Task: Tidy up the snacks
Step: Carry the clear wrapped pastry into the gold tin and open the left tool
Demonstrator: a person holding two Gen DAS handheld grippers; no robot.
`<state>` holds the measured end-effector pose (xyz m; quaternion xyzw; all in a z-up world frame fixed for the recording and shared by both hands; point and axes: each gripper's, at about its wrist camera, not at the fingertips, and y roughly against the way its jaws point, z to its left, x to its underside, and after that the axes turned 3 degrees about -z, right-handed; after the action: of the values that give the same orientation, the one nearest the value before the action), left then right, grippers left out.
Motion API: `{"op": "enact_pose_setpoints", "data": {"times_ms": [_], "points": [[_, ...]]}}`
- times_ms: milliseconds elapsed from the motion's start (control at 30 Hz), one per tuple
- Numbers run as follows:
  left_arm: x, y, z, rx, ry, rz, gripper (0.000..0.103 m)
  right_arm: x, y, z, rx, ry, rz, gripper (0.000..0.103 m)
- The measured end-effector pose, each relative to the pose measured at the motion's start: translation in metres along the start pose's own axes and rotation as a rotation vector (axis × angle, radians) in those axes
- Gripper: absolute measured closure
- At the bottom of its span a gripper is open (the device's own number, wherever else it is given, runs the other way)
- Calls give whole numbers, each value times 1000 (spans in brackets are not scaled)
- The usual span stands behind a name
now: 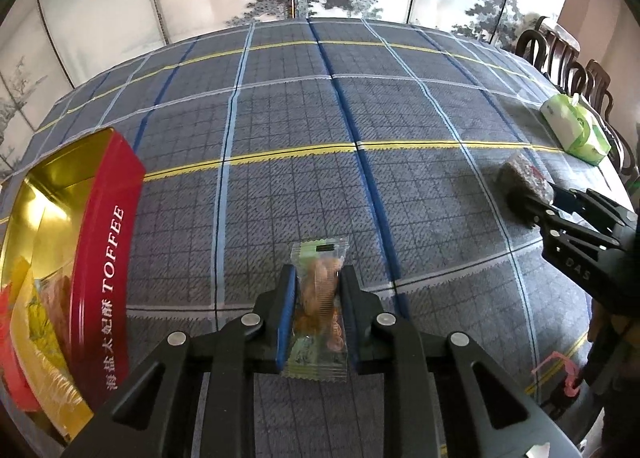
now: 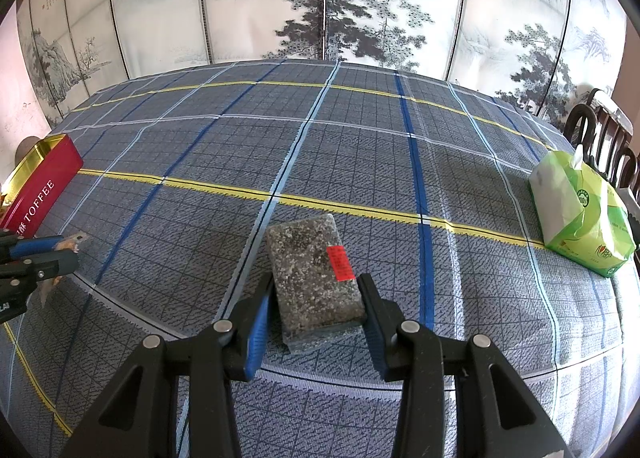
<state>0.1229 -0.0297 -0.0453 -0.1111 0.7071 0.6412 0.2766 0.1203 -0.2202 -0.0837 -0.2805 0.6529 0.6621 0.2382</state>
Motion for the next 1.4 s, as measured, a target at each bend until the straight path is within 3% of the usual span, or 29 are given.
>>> {"op": "enact_pose_setpoints", "data": {"times_ms": [833,1000,1400], "points": [[0,91,-2,13,-12,-123,84,1,1,0,2,3,0,62],[-1,111,23,-9,20,-144,84,1,1,0,2,4,0,62],[12,128,123,-183,188,-147,84,1,1,0,2,4,0,62]]}}
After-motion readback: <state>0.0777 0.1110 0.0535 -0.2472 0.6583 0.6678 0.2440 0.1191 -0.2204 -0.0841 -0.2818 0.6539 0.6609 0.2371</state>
